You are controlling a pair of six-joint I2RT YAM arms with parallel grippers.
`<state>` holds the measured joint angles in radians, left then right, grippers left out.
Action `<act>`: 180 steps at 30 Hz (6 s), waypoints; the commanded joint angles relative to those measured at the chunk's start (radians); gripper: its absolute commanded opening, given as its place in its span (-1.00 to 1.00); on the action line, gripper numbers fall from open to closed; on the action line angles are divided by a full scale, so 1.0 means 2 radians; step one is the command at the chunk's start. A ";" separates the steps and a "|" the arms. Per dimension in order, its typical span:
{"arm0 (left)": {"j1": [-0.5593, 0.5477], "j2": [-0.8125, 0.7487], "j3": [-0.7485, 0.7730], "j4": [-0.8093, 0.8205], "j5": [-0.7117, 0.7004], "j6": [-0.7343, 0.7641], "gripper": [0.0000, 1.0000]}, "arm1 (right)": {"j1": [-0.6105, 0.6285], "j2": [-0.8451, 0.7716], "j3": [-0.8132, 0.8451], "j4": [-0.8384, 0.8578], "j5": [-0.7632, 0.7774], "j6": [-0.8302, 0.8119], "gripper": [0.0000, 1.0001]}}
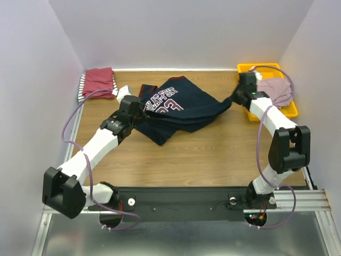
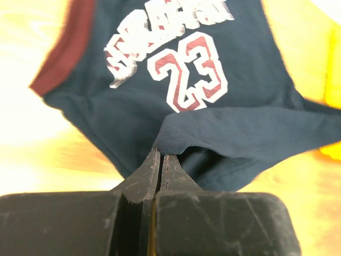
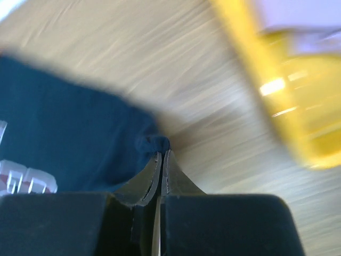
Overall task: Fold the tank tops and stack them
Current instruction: Flatten the tank top out
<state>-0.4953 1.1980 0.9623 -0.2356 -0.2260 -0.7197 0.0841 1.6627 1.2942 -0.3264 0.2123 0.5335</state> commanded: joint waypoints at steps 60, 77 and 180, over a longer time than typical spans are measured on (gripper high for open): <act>0.110 0.040 -0.111 0.099 0.075 0.022 -1.00 | 0.241 -0.041 -0.122 -0.016 0.136 0.029 -0.71; 0.110 0.038 -0.118 0.104 0.082 0.019 -1.00 | 0.249 0.035 -0.009 -0.014 0.066 0.029 -0.03; 0.155 -0.069 0.067 -0.034 0.080 0.065 -1.00 | 0.006 -0.081 0.187 -0.133 0.014 -0.052 -0.99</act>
<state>-0.2127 1.1088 0.9890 -0.2497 -0.0528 -0.6369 0.1520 1.5257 1.5589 -0.5835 0.3874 0.4583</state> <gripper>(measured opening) 0.041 0.028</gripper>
